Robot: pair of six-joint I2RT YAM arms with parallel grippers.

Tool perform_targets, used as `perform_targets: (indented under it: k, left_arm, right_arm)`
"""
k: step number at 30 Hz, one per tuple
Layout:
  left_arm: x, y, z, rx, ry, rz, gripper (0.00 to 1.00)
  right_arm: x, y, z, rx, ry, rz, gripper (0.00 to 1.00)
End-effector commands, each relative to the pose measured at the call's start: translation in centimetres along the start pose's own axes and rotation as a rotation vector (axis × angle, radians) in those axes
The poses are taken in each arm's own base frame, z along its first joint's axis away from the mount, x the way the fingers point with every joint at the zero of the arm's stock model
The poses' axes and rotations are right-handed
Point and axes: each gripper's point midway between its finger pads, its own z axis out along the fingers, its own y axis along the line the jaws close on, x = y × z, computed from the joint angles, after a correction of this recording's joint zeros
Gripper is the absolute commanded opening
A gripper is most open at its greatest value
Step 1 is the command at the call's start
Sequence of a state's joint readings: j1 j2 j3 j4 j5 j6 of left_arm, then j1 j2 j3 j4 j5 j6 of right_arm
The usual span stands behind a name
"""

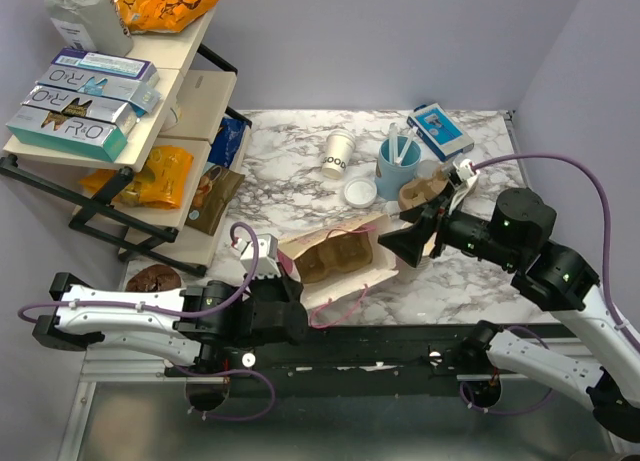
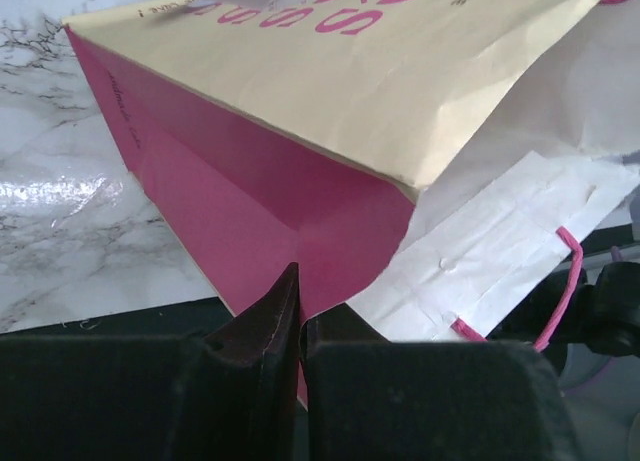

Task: Pack the takeout coffee

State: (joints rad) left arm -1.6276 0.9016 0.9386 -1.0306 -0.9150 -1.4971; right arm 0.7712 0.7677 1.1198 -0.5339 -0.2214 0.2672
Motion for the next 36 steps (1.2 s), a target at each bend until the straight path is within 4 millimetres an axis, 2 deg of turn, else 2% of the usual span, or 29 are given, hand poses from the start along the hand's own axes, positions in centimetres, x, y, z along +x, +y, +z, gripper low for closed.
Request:
perform_targets:
  k: [1,3,4,6,7,8,9,10,13,14,15,17,18,19,23,27,29,30,31,32,33,34,35,36]
  left_arm:
    - [-1.9,0.2,-0.3,-0.034,-0.072,-0.074,0.13]
    - [-2.4,-0.6,-0.4,-0.036,-0.087,-0.083,0.11]
    - [-2.9,-0.4,-0.4,-0.055,-0.109,-0.073,0.11]
    - [-3.4,-0.8,-0.4,-0.091,-0.124,-0.143,0.06]
    - [-3.4,0.0,-0.5,-0.129,-0.122,-0.126,0.03]
    - [-3.7,0.1,-0.5,-0.153,-0.128,-0.202,0.0]
    - [-3.9,-0.2,-0.6,-0.171,-0.128,-0.213,0.0]
    - [-4.2,0.7,-0.8,-0.211,-0.127,-0.202,0.0]
    - [-5.5,1.5,-0.8,-0.278,-0.137,-0.253,0.0]
    - [-5.4,1.7,-0.7,-0.289,-0.115,-0.266,0.0]
    - [-6.1,2.8,-0.3,-0.32,-0.118,-0.258,0.0]
    - [-6.1,2.6,0.5,-0.306,-0.084,-0.298,0.0]
    - [-5.6,3.0,0.7,-0.302,-0.042,-0.313,0.0]
    - [-5.9,2.8,1.3,-0.284,-0.039,-0.325,0.0]
    - [-5.8,3.9,1.4,-0.323,-0.02,-0.336,0.0]
    - [-5.9,3.6,1.7,-0.374,-0.003,-0.283,0.0]
    - [-6.1,3.1,1.7,-0.371,0.006,-0.274,0.0]
    - [-6.0,3.1,1.9,-0.377,0.008,-0.267,0.0]
    - [-5.8,3.1,2.0,-0.38,0.013,-0.266,0.0]
    - [-5.7,3.0,2.0,-0.38,0.017,-0.267,0.0]
    - [-5.8,3.0,2.0,-0.378,0.017,-0.269,0.0]
    - [-5.8,2.8,2.1,-0.37,0.018,-0.27,0.0]
    - [-5.8,2.7,2.1,-0.368,0.02,-0.27,0.0]
    - [-5.8,2.7,2.1,-0.368,0.018,-0.27,0.0]
  right_arm:
    - [2.0,0.8,-0.1,-0.003,0.155,0.127,0.89]
    - [2.9,0.5,0.8,0.008,0.199,0.131,0.84]
    - [3.1,0.3,1.1,0.018,0.203,0.128,0.81]
    - [3.4,0.0,1.7,0.045,0.217,0.115,0.75]
    - [3.4,-0.1,1.9,0.056,0.226,0.111,0.75]
    - [3.4,-0.7,2.0,0.094,0.223,0.108,0.75]
    - [3.4,-0.9,2.1,0.105,0.217,0.102,0.75]
    - [3.2,-1.3,2.0,0.124,0.204,0.098,0.75]
    - [1.0,-3.2,1.2,0.264,0.134,0.096,0.76]
    - [-0.6,-4.1,0.6,0.329,0.086,0.096,0.78]
    - [-1.0,-4.4,0.1,0.354,0.074,0.101,0.79]
    - [-2.0,-4.7,-0.3,0.389,0.051,0.096,0.8]
    - [-2.5,-4.6,-0.5,0.389,0.042,0.095,0.82]
    - [-2.6,-4.5,-0.6,0.386,0.044,0.091,0.82]
    - [-2.2,-3.4,-0.1,0.328,0.107,0.081,0.84]
    - [1.9,-0.1,1.1,0.082,0.359,0.009,0.84]
    - [4.4,-1.0,2.7,0.096,0.43,0.017,0.84]
    - [4.4,-2.0,3.6,0.137,0.41,0.001,0.84]
    - [5.2,-3.1,4.5,0.181,0.439,-0.001,0.84]
    - [5.1,-3.8,5.0,0.22,0.437,-0.008,0.84]
    - [4.8,-5.6,5.5,0.313,0.42,-0.03,0.84]
    - [4.7,-6.5,6.0,0.359,0.412,-0.035,0.84]
    - [5.4,-7.7,7.0,0.41,0.431,-0.041,0.84]
    - [5.1,-9.5,7.1,0.528,0.407,-0.029,0.84]
